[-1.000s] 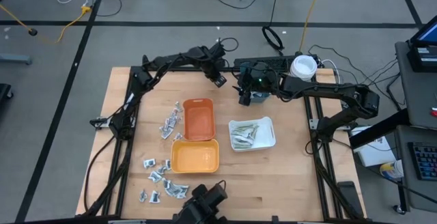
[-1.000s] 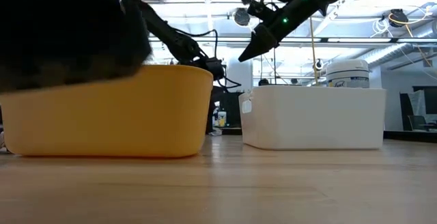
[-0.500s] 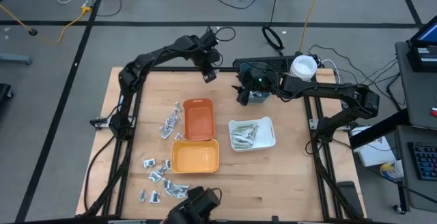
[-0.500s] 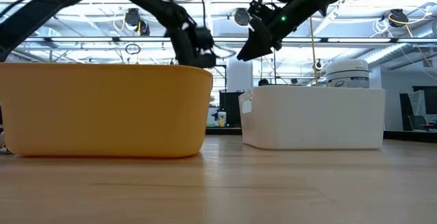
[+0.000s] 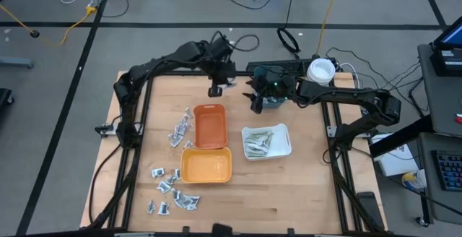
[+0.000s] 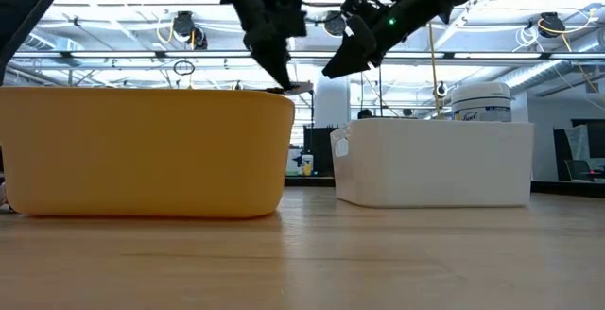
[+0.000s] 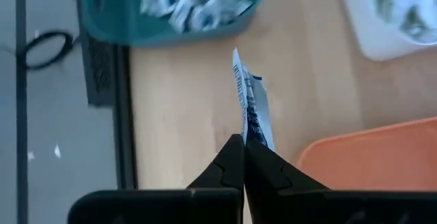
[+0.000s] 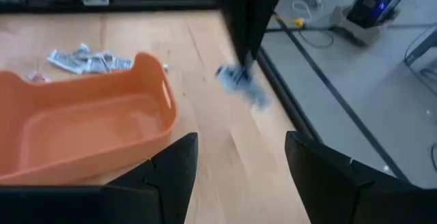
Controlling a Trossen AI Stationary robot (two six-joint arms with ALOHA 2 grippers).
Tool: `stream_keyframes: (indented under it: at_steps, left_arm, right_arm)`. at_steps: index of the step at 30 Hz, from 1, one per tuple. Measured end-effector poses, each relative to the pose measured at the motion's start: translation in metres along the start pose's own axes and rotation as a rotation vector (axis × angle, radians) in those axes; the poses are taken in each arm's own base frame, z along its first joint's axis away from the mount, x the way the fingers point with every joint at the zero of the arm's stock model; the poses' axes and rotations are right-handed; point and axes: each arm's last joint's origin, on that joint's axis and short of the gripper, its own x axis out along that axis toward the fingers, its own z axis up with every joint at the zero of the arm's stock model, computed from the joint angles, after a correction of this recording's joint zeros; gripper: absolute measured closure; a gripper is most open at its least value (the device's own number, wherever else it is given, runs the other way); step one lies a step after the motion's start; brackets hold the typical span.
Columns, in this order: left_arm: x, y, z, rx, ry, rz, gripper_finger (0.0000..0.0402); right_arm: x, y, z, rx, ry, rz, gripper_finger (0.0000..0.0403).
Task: Pick & Place First Aid Supplies
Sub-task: Put the blue sachet into the blue bin
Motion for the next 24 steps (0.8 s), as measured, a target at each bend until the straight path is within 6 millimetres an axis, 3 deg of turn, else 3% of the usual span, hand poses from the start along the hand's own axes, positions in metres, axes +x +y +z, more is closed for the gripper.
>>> stream_keyframes:
  at_steps: [6, 11, 16, 22, 24]
  left_arm:
    - [0.004, -0.028, 0.02, 0.113, -0.018, -0.024, 0.0401]
    - [0.007, -0.038, 0.032, 0.14, -0.063, 0.0, 0.0401]
    - [0.007, -0.039, 0.034, 0.117, -0.074, 0.002, 0.0402]
    - [0.007, -0.038, 0.034, 0.1, -0.074, 0.002, 0.0401]
    - [0.007, -0.039, 0.034, 0.091, -0.072, 0.004, 0.0401]
  right_arm:
    - [0.0, -0.001, 0.005, 0.017, -0.063, 0.064, 0.0188]
    - [0.0, 0.0, 0.004, 0.038, -0.051, 0.093, 0.0209]
    - [0.0, 0.001, 0.003, 0.039, -0.045, 0.12, 0.0269]
    - [0.0, 0.002, 0.0, 0.041, -0.02, 0.15, 0.038]
    - [0.0, 0.003, -0.001, 0.041, -0.012, 0.164, 0.0395]
